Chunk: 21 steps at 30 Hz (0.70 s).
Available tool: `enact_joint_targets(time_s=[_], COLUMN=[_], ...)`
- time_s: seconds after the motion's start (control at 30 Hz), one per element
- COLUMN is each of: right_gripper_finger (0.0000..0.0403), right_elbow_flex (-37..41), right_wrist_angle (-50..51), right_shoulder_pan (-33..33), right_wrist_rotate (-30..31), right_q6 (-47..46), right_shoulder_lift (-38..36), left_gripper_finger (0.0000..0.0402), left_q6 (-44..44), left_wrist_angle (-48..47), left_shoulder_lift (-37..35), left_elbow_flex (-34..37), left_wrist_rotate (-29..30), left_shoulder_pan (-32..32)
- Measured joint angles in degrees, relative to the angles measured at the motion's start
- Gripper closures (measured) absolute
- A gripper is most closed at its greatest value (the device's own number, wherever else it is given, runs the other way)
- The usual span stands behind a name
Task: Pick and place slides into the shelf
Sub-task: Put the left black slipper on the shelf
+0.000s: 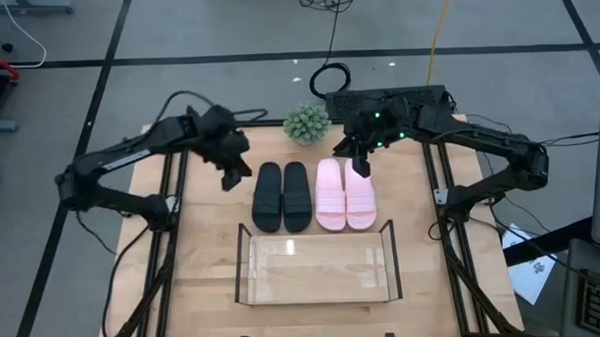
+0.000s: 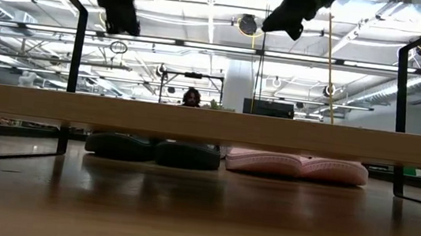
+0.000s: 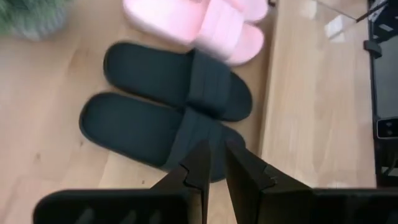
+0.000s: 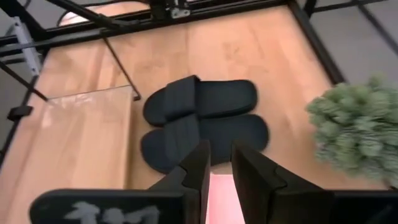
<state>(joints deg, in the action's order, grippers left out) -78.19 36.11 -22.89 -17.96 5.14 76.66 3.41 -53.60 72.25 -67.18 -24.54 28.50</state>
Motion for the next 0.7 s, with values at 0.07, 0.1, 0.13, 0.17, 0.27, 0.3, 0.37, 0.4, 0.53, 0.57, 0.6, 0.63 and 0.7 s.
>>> enact_joint_targets(time_s=[0.07,0.1,0.13,0.17,0.27,0.3,0.37,0.4,0.53,0.57,0.6,0.63,0.7], right_gripper_finger=[0.0346,0.0346,0.0346,0.0346,0.0346,0.0346,0.0346,0.0346,0.0346,0.0346,0.0346,0.0346,0.0346], right_elbow_flex=[0.0,0.0,0.0,0.0,0.0,0.0,0.0,0.0,0.0,0.0,0.0,0.0,0.0], right_wrist_angle=[0.5,0.6,0.8,1.0,2.2,2.4,2.1,2.2,2.0,2.0,2.0,2.0,2.0], right_shoulder_pan=[-1.0,-1.6,-2.1,-2.6,-4.2,-4.6,-5.2,-5.5,-6.0,-6.1,-6.1,-6.0,-6.0], right_wrist_rotate=[0.1,0.1,0.1,0.1,0.1,0.1,0.1,0.1,0.1,0.1,0.1,0.1,0.1], right_q6=[0.5,0.6,0.7,0.7,1.8,2.4,3.1,3.3,3.5,3.5,3.7,4.0,4.4], right_shoulder_lift=[-0.9,-1.4,-2.0,-2.5,-3.8,-4.1,-4.5,-4.7,-4.7,-4.7,-4.7,-4.7,-4.8], left_gripper_finger=[0.0355,0.0355,0.0355,0.0355,0.0355,0.0355,0.0355,0.0355,0.0355,0.0355,0.0355,0.0355,0.0355], left_q6=[-0.2,-0.9,-1.5,-1.5,0.2,0.7,1.2,1.3,1.2,1.3,1.3,1.2,1.5], left_wrist_angle=[0.0,0.1,0.1,0.0,-0.2,-0.2,-0.2,-0.1,0.3,0.4,0.4,0.5,0.6], left_shoulder_lift=[3.4,4.9,6.3,7.7,10.2,10.9,12.0,12.4,14.1,14.6,15.1,15.8,17.2], left_elbow_flex=[0.0,0.0,0.0,0.0,0.0,0.0,0.0,0.0,0.0,0.0,0.0,0.0,0.0], left_wrist_rotate=[-1.8,-2.9,-4.1,-5.6,-9.8,-10.3,-10.1,-9.9,-9.6,-9.6,-9.6,-9.7,-9.6], left_shoulder_pan=[1.8,2.4,2.6,2.6,1.6,1.4,1.1,1.2,1.5,1.5,1.4,1.4,1.5])
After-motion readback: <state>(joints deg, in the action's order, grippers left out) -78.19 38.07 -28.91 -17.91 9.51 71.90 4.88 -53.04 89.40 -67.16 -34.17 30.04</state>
